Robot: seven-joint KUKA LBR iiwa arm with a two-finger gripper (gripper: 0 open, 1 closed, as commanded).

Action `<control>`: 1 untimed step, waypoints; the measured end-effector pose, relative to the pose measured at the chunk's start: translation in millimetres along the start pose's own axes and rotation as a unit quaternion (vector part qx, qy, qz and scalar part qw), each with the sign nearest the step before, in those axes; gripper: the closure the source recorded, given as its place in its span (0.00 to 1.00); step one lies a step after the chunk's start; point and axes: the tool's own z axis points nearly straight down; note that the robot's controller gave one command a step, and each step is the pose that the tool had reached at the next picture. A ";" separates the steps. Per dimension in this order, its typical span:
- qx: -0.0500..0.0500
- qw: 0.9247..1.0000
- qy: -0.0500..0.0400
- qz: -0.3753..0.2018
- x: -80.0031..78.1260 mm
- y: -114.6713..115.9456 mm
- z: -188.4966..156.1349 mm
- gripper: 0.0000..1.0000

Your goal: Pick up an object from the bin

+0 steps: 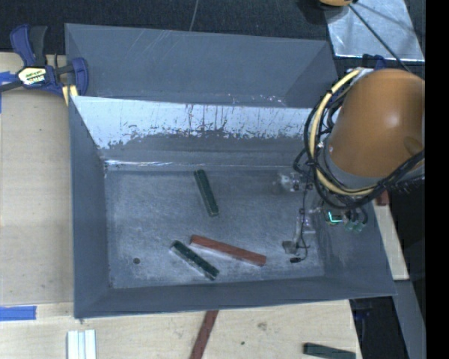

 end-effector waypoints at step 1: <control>0.000 1.000 -0.004 0.000 -1.6 0.0 -3.9 0.00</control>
Offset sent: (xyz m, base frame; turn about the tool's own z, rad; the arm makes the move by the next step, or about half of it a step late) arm 0.0268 0.0226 -0.1555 -0.0920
